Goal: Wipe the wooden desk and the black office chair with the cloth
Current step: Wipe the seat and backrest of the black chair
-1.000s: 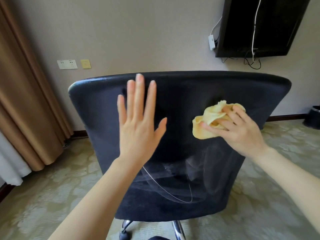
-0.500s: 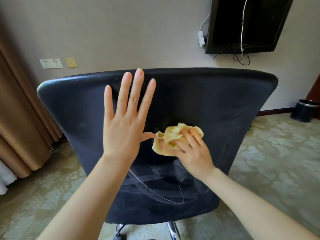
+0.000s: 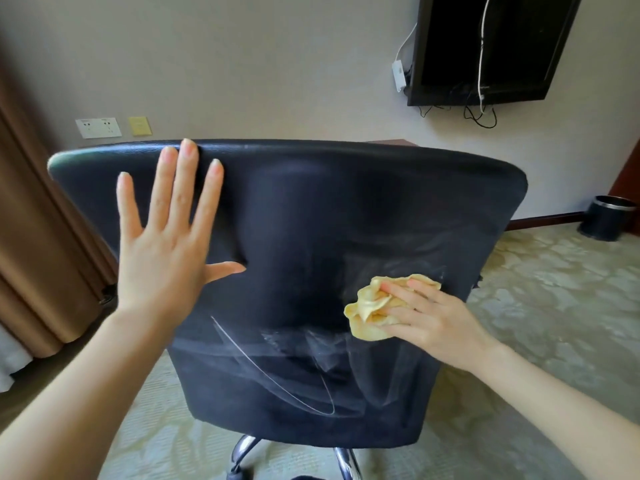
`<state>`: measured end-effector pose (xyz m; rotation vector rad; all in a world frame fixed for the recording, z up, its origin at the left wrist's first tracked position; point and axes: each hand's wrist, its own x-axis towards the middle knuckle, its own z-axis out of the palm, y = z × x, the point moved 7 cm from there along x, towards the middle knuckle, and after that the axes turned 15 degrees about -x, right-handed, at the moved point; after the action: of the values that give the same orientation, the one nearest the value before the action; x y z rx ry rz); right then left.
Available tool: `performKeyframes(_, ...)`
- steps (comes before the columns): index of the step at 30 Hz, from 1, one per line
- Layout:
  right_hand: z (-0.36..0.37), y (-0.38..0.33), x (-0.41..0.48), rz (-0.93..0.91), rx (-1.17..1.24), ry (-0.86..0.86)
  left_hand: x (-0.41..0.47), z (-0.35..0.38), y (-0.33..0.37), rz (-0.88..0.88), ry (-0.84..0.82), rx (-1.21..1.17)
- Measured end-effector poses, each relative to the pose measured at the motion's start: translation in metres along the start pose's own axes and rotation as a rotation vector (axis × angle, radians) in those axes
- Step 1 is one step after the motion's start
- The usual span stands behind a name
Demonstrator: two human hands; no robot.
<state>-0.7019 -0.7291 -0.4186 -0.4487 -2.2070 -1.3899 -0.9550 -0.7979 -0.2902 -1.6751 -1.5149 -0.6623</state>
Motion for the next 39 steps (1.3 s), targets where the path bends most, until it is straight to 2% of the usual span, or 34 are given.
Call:
performKeyframes(5,-0.038,0.049,0.028,0.102,-0.119,0.15,-0.006,-0.008,-0.002,-0.019,0.049,-0.064)
performKeyframes(8,-0.061,0.067,0.061,0.148,-0.222,0.243,-0.006,-0.009,0.015,0.07,0.048,-0.116)
performKeyframes(14,-0.084,0.059,0.123,0.286,-0.231,0.386,0.0,-0.008,0.041,0.118,0.015,-0.114)
performKeyframes(18,-0.065,0.031,0.127,0.312,-0.158,0.33,-0.001,-0.004,0.044,0.094,-0.003,-0.094)
performKeyframes(22,-0.034,-0.006,0.106,0.249,-0.083,0.212,0.002,-0.001,0.043,0.064,-0.048,-0.054)
performKeyframes(28,-0.012,-0.037,0.061,0.105,0.027,0.148,0.001,-0.002,0.044,0.012,-0.067,-0.015)
performKeyframes(34,-0.004,-0.029,0.009,-0.072,0.044,0.045,0.0,-0.005,0.041,0.023,-0.064,-0.01)
performKeyframes(39,-0.023,0.014,-0.013,-0.021,0.012,0.057,0.001,-0.006,0.037,0.033,-0.061,-0.037)
